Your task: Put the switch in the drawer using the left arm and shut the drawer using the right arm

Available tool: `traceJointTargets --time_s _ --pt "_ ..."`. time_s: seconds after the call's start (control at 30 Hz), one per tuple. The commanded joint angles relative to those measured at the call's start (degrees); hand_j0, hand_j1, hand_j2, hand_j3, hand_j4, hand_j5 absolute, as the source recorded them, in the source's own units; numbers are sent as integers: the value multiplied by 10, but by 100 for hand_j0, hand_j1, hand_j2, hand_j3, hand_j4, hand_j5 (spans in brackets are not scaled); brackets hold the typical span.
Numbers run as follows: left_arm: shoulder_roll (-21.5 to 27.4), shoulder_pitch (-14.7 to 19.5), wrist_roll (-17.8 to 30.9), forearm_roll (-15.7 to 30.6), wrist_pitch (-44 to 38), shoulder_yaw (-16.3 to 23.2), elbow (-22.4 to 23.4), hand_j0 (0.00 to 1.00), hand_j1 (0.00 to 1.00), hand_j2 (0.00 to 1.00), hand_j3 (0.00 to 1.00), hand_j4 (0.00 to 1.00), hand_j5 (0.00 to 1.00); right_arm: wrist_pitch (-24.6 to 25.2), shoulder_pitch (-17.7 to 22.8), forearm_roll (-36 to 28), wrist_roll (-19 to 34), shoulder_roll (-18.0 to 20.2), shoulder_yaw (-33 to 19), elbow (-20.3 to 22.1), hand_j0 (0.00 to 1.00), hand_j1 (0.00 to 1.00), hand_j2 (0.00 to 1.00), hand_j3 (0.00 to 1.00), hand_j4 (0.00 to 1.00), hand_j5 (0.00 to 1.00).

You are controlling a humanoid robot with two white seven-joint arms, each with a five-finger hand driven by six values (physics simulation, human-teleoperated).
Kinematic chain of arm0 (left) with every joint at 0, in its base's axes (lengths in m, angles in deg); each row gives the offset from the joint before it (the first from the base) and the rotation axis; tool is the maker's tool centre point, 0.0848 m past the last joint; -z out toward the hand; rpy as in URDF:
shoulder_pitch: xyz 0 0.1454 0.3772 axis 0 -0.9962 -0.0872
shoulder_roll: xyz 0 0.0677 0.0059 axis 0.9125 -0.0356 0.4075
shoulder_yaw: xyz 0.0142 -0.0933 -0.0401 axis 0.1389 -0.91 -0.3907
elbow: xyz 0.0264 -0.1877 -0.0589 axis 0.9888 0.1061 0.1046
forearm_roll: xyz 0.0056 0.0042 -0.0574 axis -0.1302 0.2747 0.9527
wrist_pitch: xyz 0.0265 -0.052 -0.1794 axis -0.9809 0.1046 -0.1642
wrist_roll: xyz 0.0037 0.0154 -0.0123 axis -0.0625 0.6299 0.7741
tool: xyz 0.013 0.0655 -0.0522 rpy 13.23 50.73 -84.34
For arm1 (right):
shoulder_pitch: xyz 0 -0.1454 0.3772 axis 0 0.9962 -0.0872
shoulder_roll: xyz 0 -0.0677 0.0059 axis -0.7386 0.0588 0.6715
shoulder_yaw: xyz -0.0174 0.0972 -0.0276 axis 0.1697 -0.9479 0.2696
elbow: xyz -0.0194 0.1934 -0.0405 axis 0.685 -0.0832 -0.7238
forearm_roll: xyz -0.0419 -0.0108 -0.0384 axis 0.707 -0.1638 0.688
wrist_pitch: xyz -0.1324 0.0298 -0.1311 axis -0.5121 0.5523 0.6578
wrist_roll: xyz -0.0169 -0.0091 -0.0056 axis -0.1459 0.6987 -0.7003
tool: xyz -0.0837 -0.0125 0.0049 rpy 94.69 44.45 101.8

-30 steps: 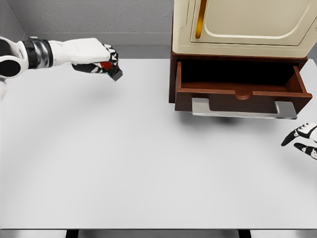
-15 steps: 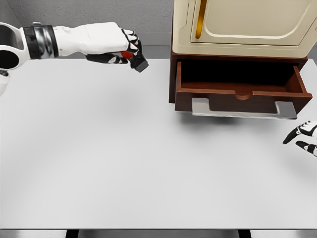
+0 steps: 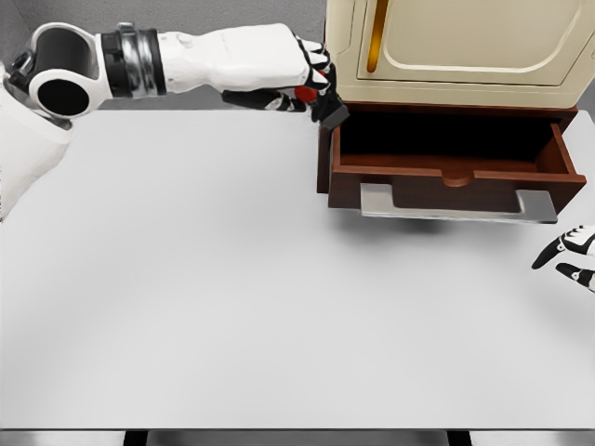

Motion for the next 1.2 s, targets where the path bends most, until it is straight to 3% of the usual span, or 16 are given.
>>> traceJointTargets --time_s 0.0,0.27,0.53,0.93,1.17 --pt "-24 0 -1 4 -2 6 1 35 35 35 35 35 35 2 0 -4 0 1 0 0 50 50 50 50 50 50" --pt "-104 8 -1 0 -2 15 47 35 35 35 35 35 35 2 0 -4 0 1 0 0 50 50 50 50 50 50" --pt "-207 10 -1 -14 -2 17 156 35 35 35 35 35 35 2 4 -5 0 2 0 0 50 50 50 50 50 50" --pt "-226 10 -1 -23 -2 16 185 36 36 36 36 36 36 2 14 -4 0 2 0 0 50 50 50 50 50 50" --pt "-226 10 -1 -21 -2 16 185 46 46 46 46 46 46 2 14 -5 0 2 0 0 50 50 50 50 50 50"
